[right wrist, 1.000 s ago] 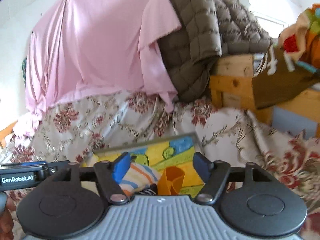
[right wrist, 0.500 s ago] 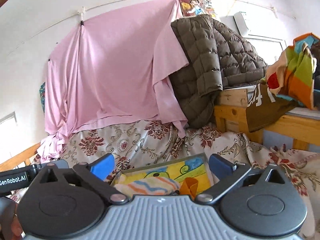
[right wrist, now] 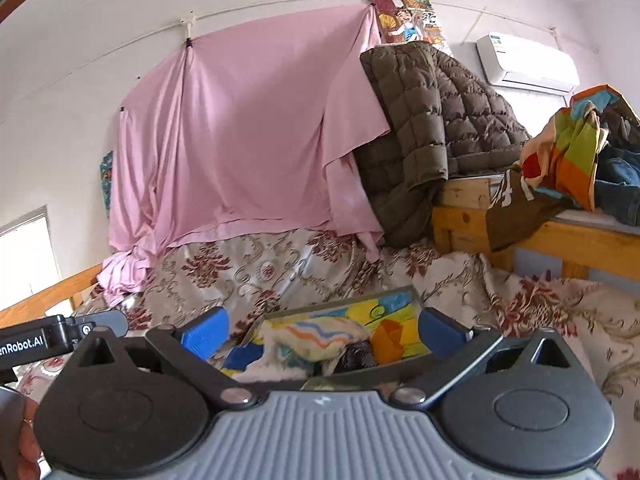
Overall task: Organize soft objects
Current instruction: 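Open the left gripper over the tray while the right gripper releases the orange cup, then move both open grippers back over the pile of items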
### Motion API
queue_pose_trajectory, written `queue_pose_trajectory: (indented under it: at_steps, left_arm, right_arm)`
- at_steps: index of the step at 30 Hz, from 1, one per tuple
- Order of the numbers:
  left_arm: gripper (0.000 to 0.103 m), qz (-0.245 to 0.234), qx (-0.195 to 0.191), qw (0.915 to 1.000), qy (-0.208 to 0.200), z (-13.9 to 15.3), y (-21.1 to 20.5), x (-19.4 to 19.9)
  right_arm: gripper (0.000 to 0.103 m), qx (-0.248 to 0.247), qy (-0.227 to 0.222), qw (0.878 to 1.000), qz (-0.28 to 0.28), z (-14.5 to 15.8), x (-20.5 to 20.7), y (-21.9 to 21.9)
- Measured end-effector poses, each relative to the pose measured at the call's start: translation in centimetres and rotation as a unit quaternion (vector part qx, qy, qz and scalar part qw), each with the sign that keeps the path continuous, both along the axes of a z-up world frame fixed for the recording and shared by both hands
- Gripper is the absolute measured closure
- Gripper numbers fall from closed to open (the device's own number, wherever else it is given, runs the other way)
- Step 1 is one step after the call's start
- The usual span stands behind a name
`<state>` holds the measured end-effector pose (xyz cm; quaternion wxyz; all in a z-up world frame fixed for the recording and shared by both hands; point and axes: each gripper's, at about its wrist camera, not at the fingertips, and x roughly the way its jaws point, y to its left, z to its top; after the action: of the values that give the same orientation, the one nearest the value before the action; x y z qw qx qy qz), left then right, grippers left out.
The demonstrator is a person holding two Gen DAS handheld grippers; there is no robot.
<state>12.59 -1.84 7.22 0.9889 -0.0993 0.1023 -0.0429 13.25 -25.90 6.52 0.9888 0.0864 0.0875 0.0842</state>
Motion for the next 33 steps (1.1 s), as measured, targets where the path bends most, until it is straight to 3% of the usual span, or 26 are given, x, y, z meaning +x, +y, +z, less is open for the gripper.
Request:
queue_pose_trajectory:
  at_steps: [11, 15, 24, 29, 33]
  left_arm:
    - [0.001, 0.009, 0.019, 0.9983, 0.054, -3.0, 4.0, -4.7]
    - [0.001, 0.006, 0.001, 0.9958, 0.092, -4.7, 5.8, -5.3]
    - [0.001, 0.01, 0.001, 0.9878, 0.156, -6.5, 6.2, -4.6]
    - [0.001, 0.013, 0.003, 0.9773, 0.211, -8.1, 6.2, -3.4]
    - [0.001, 0.015, 0.011, 0.9715, 0.236, -9.0, 6.1, -2.7]
  right_arm:
    - [0.0, -0.048, 0.019, 0.998, 0.031, -2.2, -3.6, 2.9]
    - [0.0, -0.058, 0.041, 0.996, 0.045, -3.0, -4.0, 3.8]
    - [0.0, -0.062, 0.138, 0.986, 0.068, -4.9, -2.6, 5.1]
    - [0.0, -0.082, 0.219, 0.969, 0.083, -6.9, -0.4, 6.4]
    - [0.0, -0.093, 0.251, 0.958, 0.098, -8.0, 0.3, 7.3]
